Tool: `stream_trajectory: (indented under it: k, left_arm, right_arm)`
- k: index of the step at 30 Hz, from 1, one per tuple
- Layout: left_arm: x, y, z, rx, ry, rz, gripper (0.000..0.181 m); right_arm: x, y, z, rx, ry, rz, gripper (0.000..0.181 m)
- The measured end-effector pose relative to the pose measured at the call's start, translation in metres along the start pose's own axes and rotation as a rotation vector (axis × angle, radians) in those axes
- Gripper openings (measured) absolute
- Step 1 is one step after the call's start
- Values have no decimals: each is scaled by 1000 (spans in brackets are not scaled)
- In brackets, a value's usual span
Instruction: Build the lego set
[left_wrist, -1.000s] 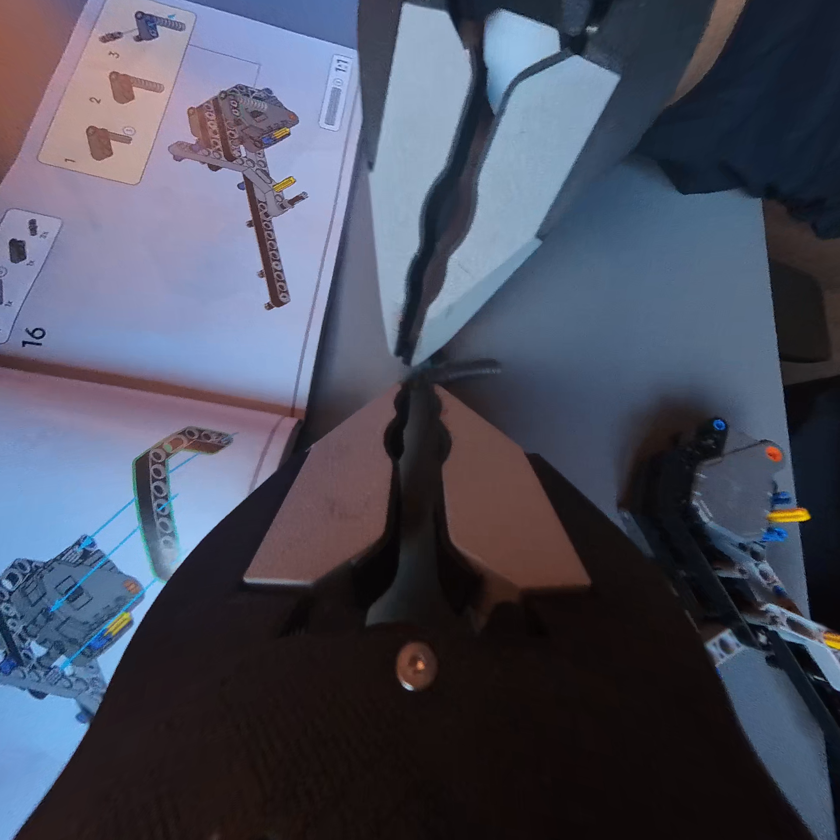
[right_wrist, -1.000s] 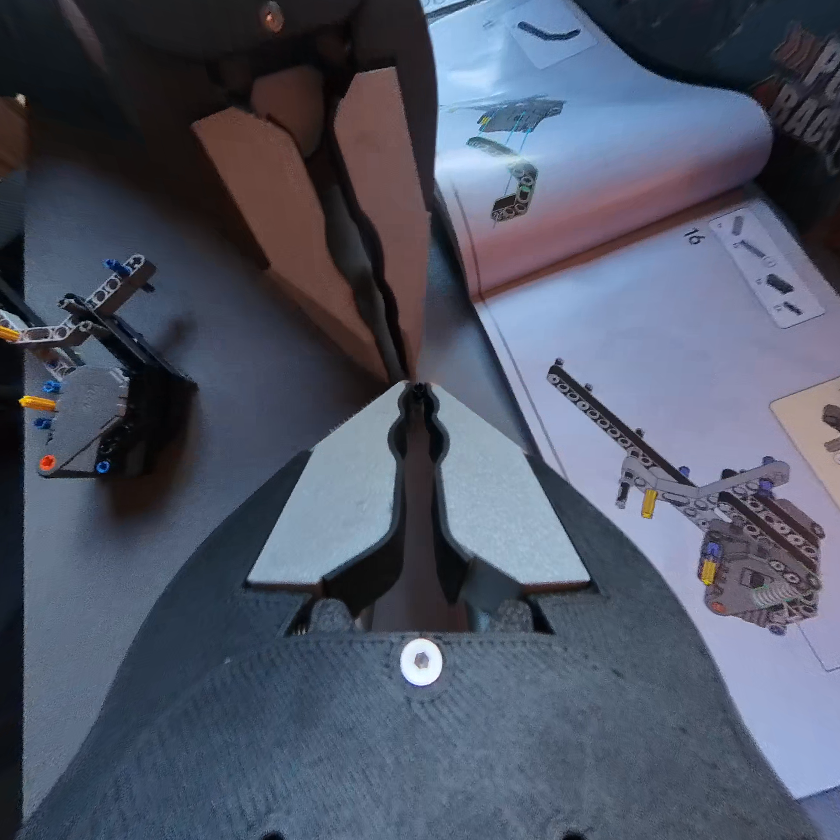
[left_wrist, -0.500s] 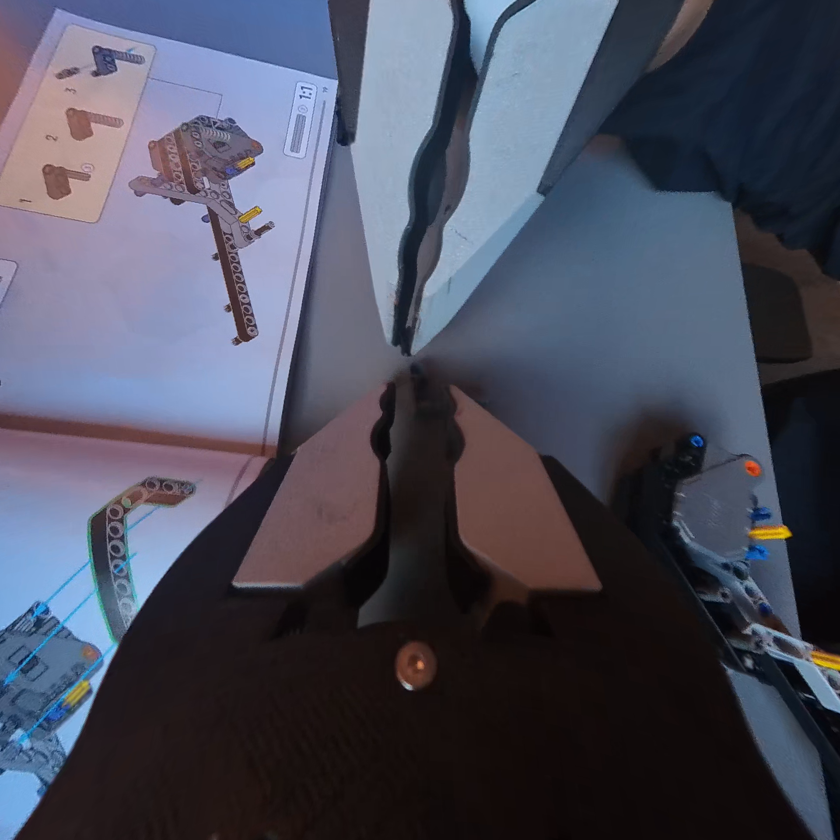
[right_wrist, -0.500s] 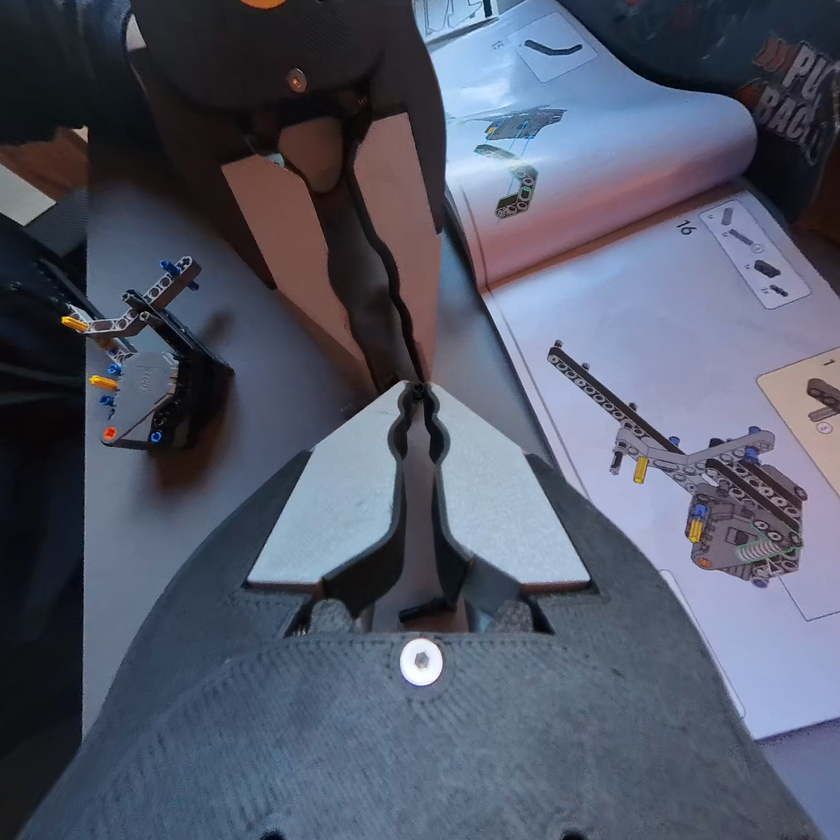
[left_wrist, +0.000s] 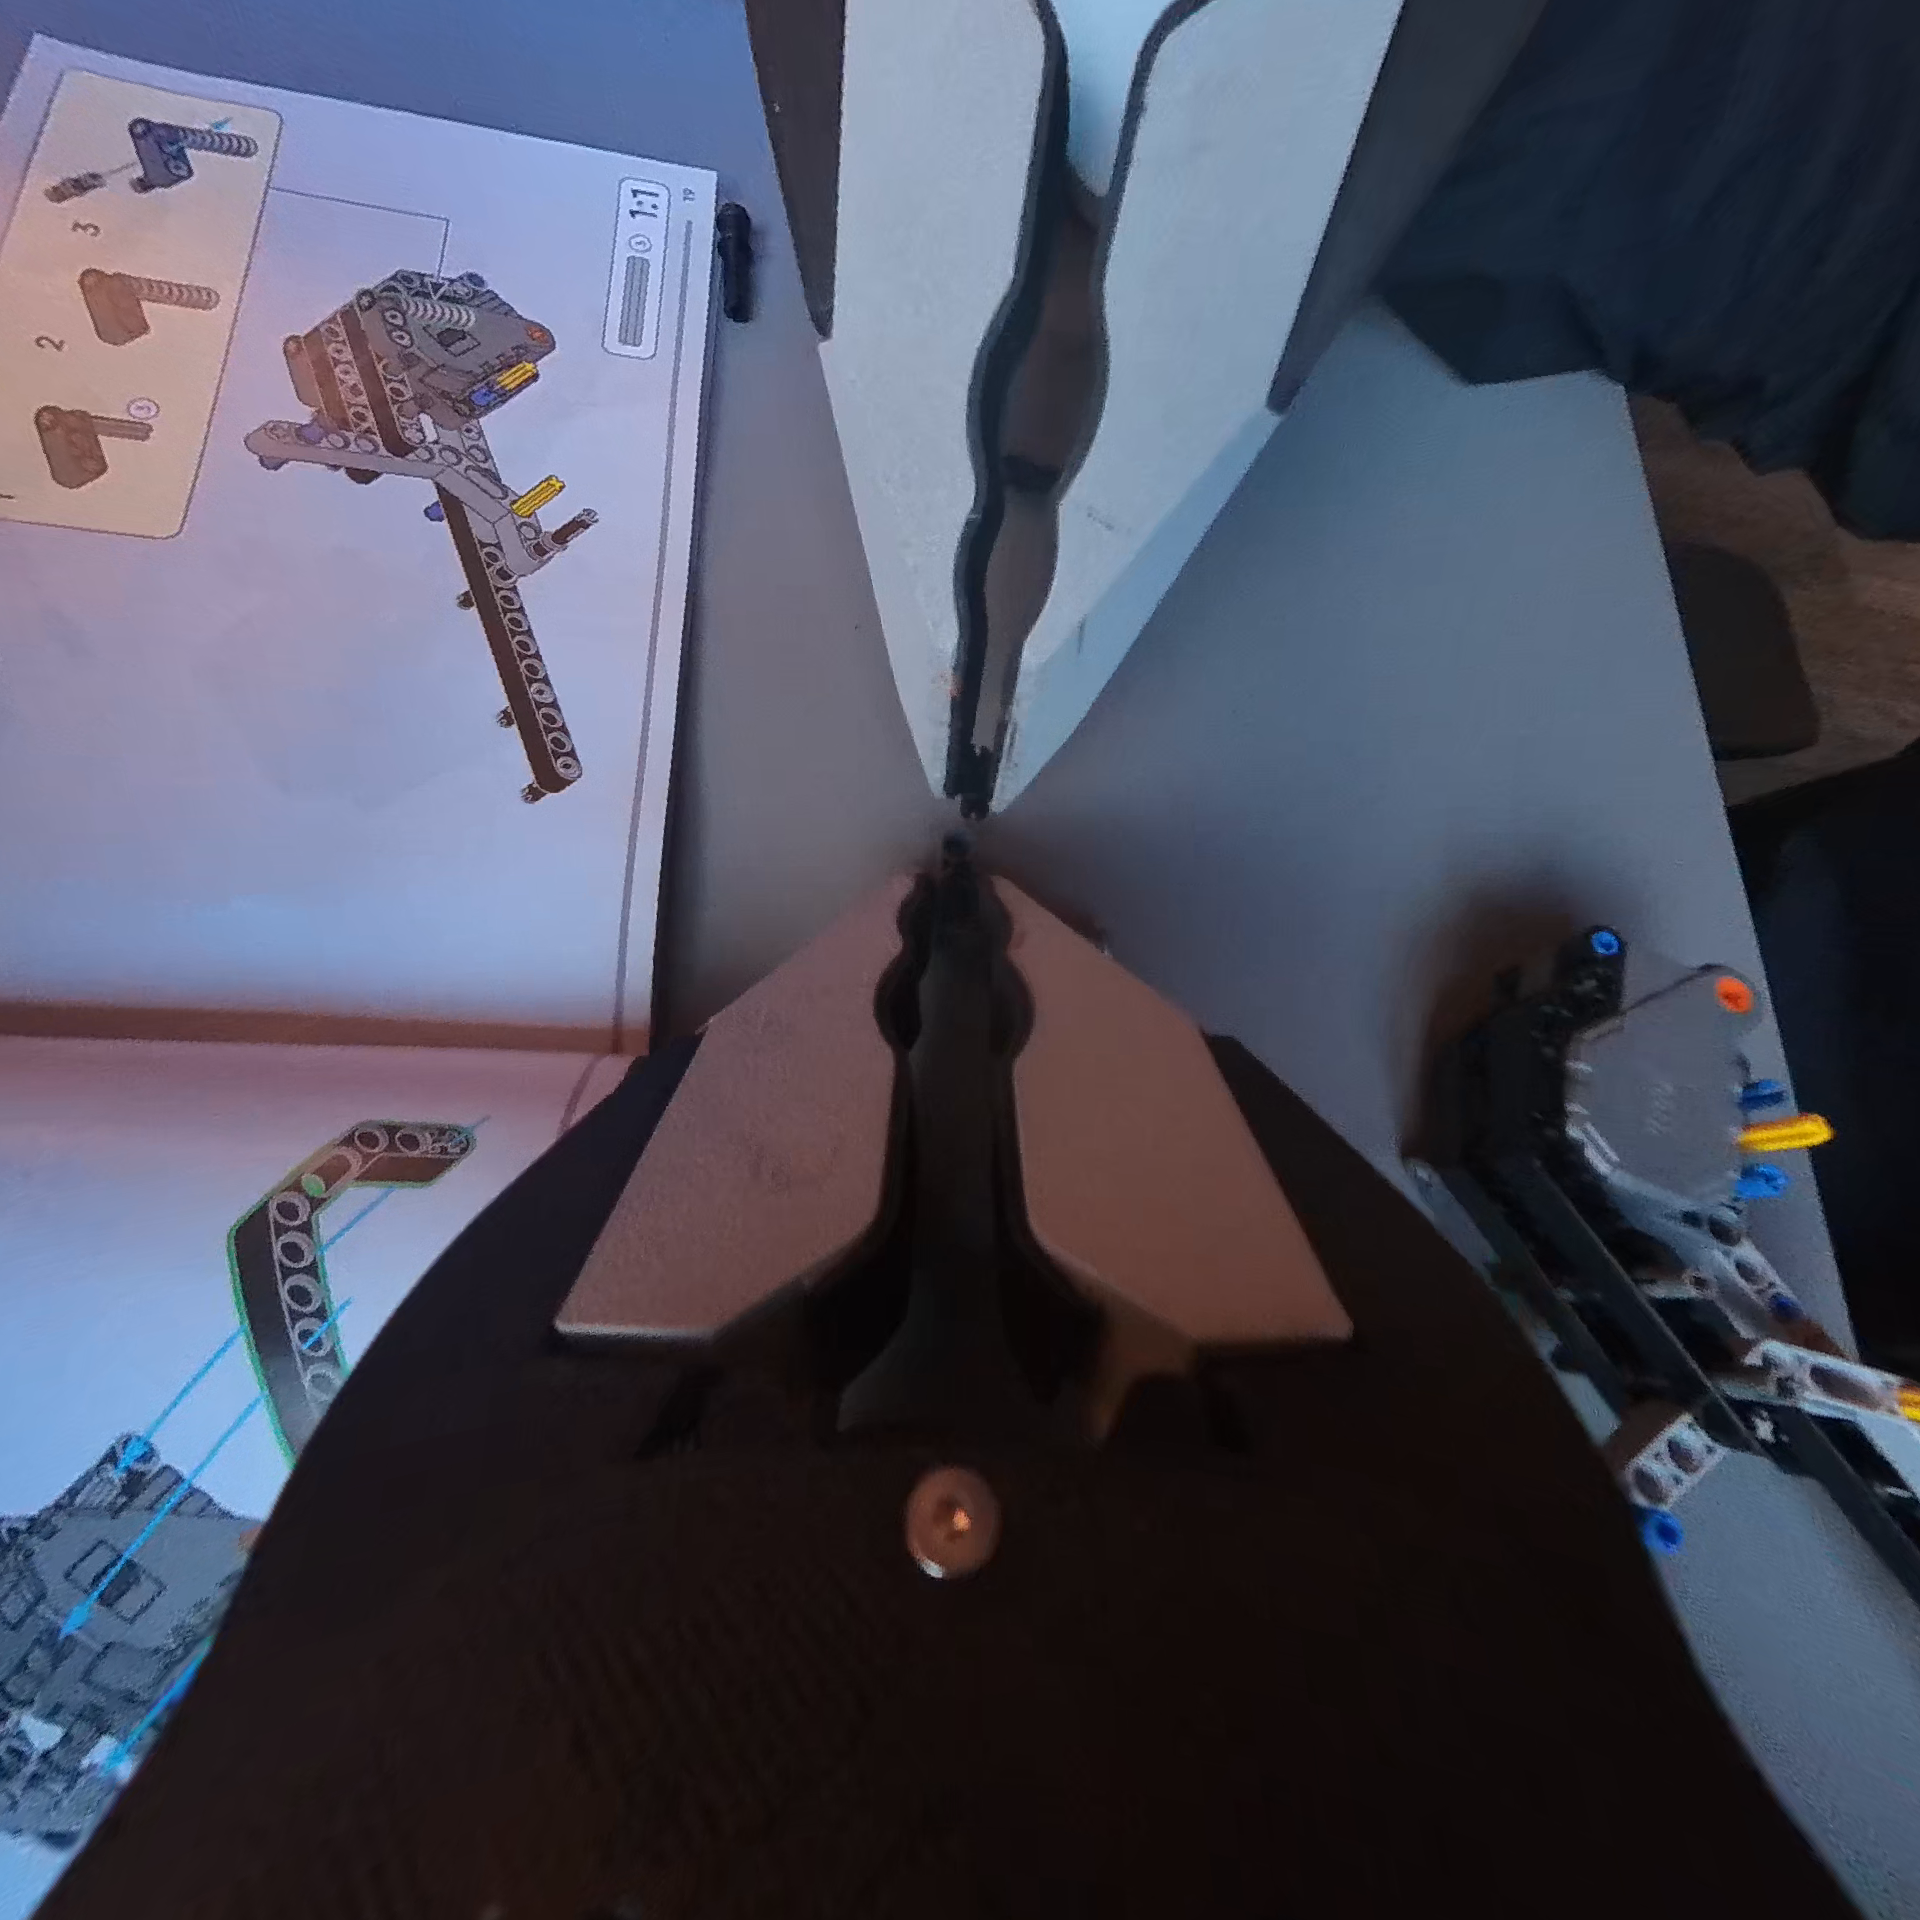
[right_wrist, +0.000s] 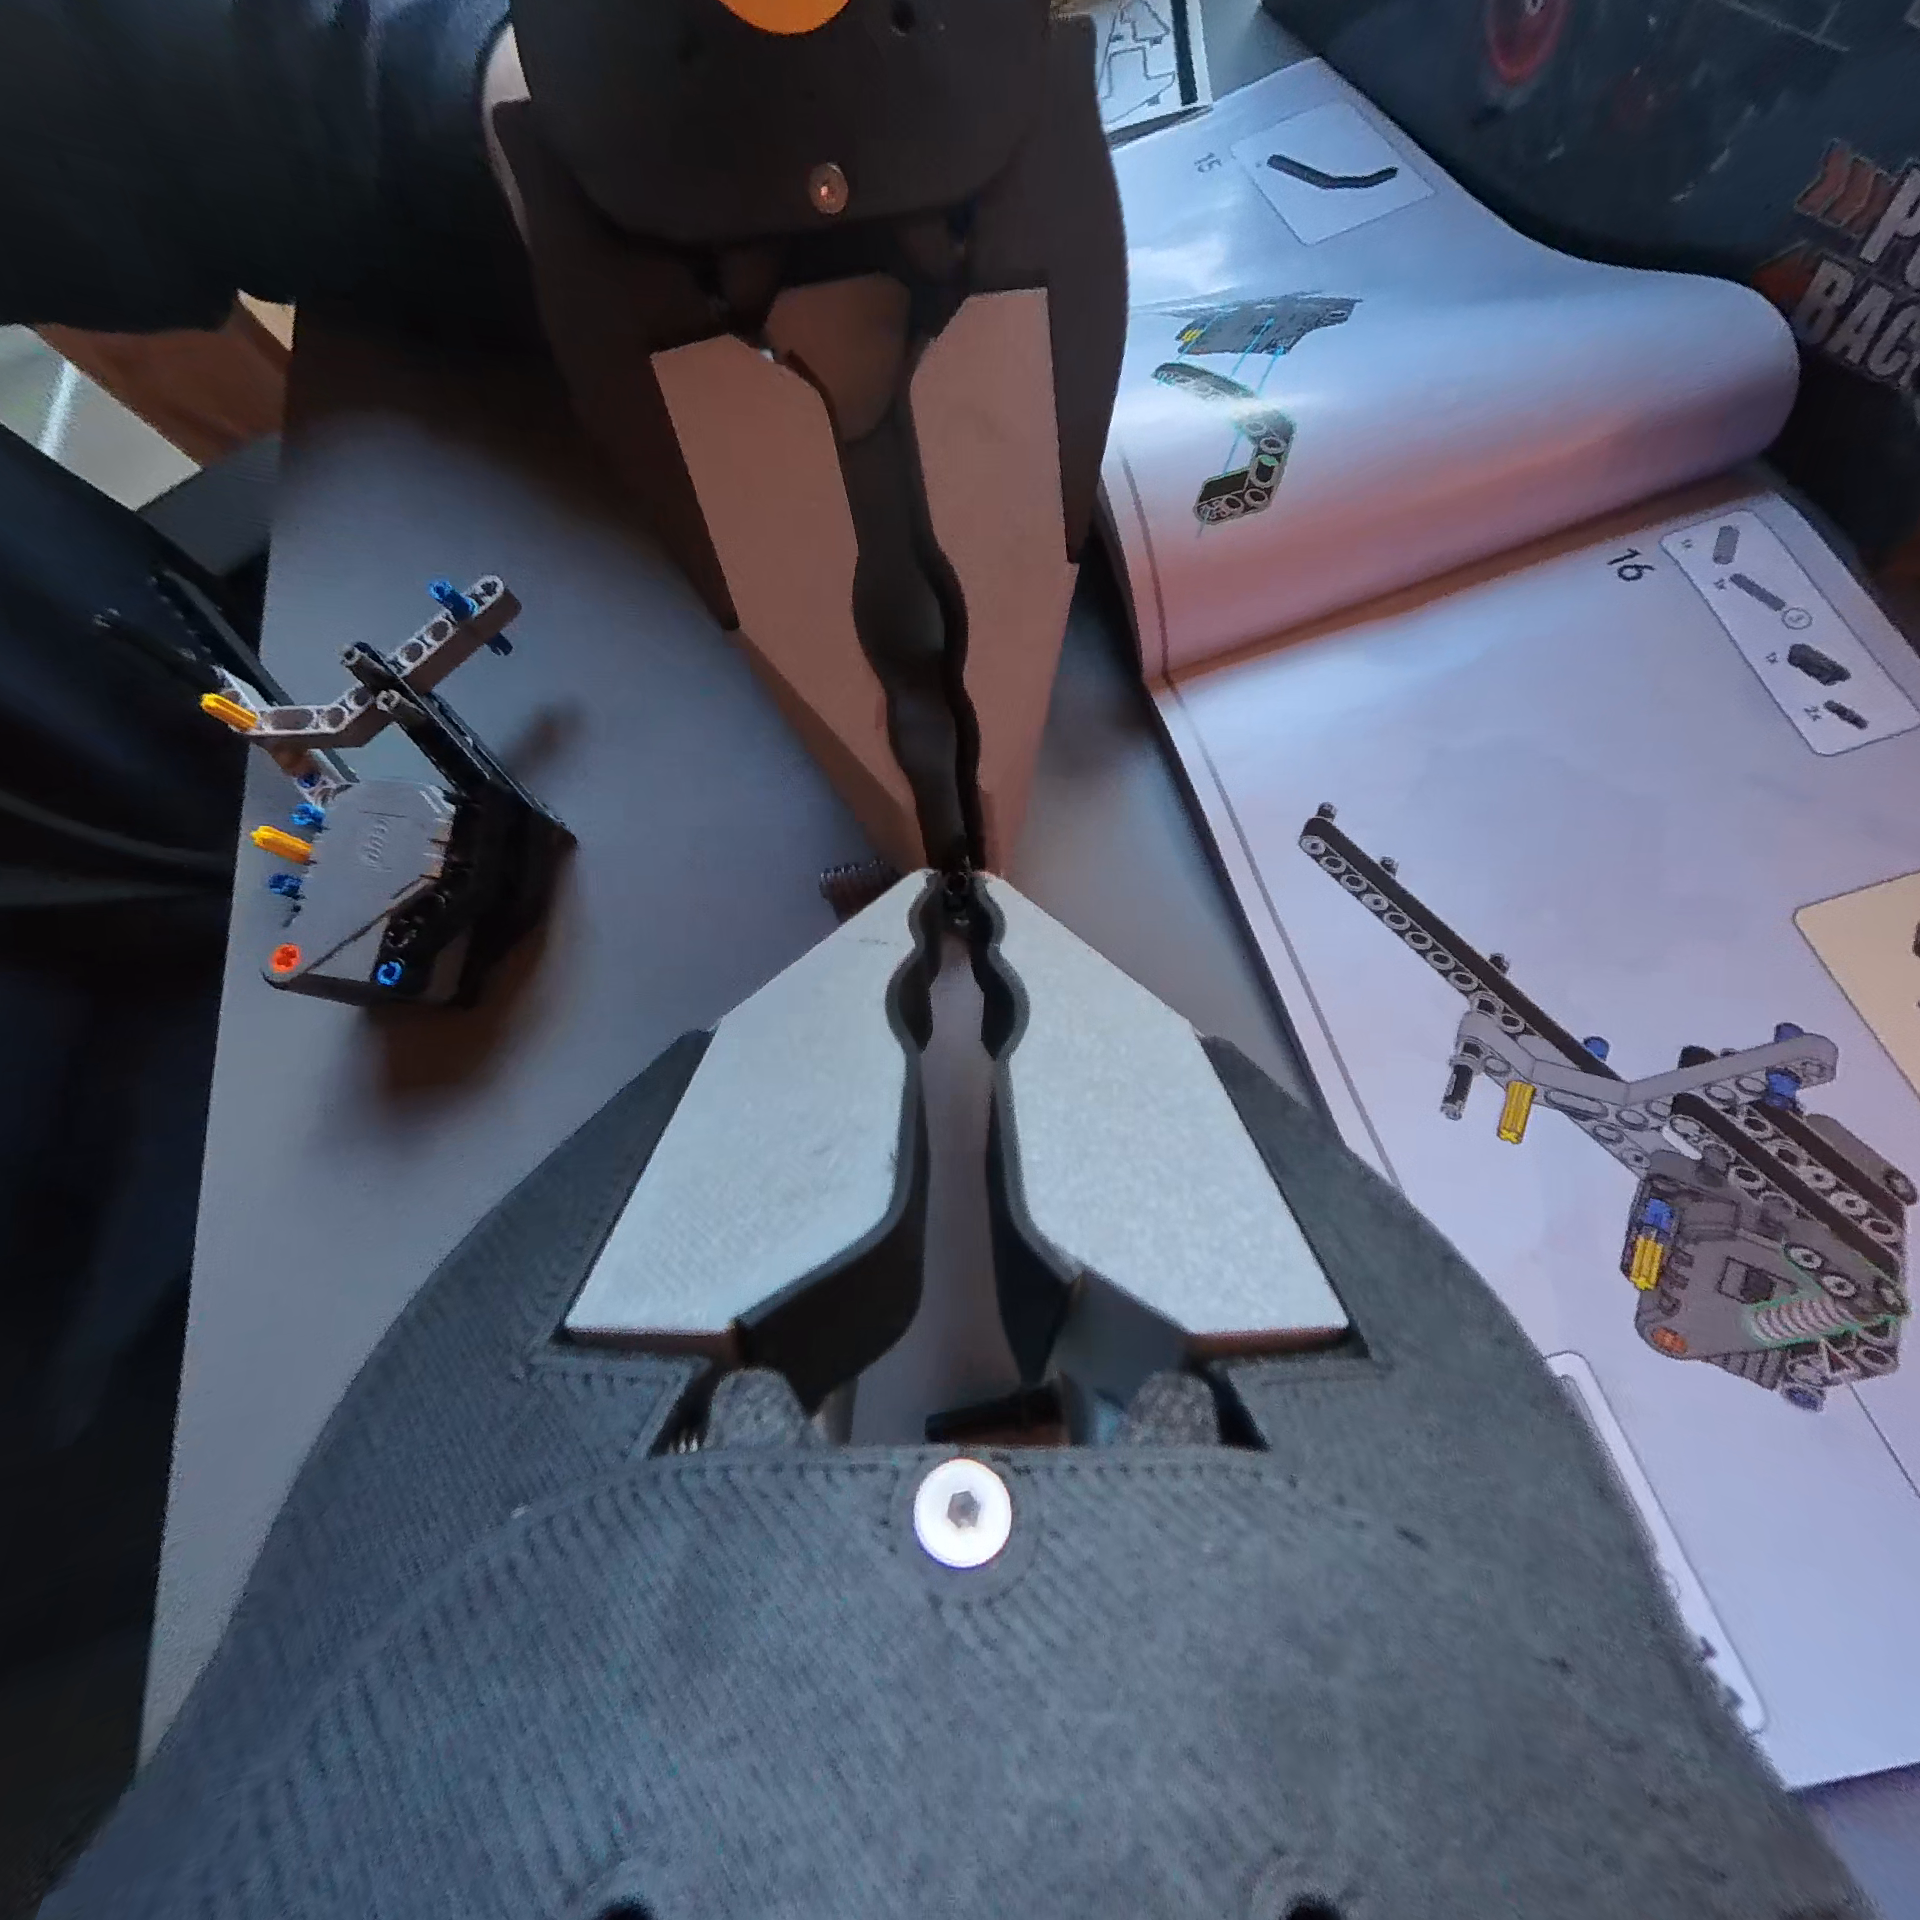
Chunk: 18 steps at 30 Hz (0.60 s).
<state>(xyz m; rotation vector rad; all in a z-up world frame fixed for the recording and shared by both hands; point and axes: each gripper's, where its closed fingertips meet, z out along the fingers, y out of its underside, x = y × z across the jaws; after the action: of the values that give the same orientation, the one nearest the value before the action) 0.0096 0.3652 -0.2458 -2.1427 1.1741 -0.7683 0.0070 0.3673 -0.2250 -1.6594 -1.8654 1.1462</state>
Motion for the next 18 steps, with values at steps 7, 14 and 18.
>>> stream_trajectory:
  k: [7,14,18]
  left_arm:
    - [1,2,-2,-5,29,15,6]
    - [0,2,-2,-2,14,19,7]
    - [0,2,-2,-1,12,15,6]
  right_arm:
    - [-2,0,7,0,7,-54,2]
    - [-1,3,10,-19,29,-78,3]
    - [-1,3,10,-15,24,-75,2]
